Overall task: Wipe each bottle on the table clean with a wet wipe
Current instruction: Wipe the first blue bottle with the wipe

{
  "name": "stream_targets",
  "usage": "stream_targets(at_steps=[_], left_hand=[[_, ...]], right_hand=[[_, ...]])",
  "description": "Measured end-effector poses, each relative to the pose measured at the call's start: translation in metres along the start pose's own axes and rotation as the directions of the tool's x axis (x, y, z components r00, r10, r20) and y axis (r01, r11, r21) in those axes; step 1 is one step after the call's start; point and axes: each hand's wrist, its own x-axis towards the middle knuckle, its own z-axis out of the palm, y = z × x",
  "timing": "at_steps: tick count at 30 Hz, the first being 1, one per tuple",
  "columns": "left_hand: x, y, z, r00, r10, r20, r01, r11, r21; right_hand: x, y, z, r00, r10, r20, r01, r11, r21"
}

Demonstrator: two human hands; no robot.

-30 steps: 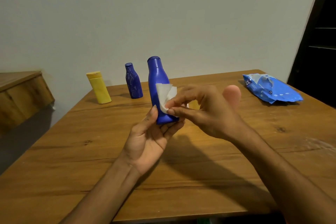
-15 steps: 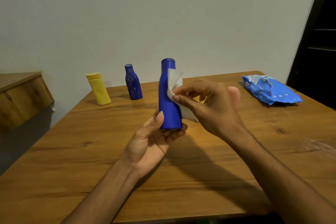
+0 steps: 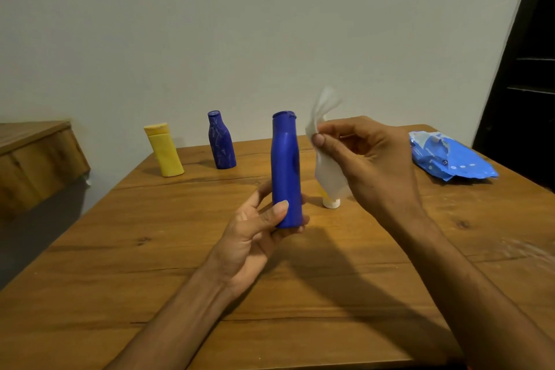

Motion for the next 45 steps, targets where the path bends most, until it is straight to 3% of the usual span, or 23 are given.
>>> stream_targets(at_steps=[6, 13, 17, 22, 28, 45], left_hand=[[0.004, -0.003, -0.003, 0.982, 0.132, -0.135, -0.090, 0.956, 0.278], [0.003, -0.004, -0.001, 0.967, 0.172, -0.189, -0.078, 0.903, 0.422], [0.001, -0.003, 0.005, 0.981, 0.113, -0.155, -0.055, 0.940, 0.337], [-0.001, 0.002, 0.007, 0.998, 0.045, -0.047, -0.041, 0.996, 0.076], [-0.002, 0.006, 0.012, 0.999, -0.007, -0.039, 0.000, 0.982, -0.189], [0.001, 0.001, 0.005, 1.000, 0.003, 0.002, -0.003, 0.990, -0.143]], right_hand=[[-0.008, -0.008, 0.007, 0.956, -0.066, 0.284, 0.099, 0.990, -0.102], [-0.016, -0.001, 0.019, 0.949, -0.095, 0.299, 0.152, 0.973, -0.175], [-0.019, 0.002, 0.021, 0.967, -0.073, 0.244, 0.127, 0.969, -0.213], [-0.015, 0.009, 0.019, 0.986, -0.024, 0.164, 0.058, 0.977, -0.207], [-0.012, 0.012, 0.019, 0.990, 0.029, 0.137, -0.003, 0.983, -0.184], [-0.011, 0.012, 0.018, 0.992, 0.057, 0.108, -0.035, 0.981, -0.193]])
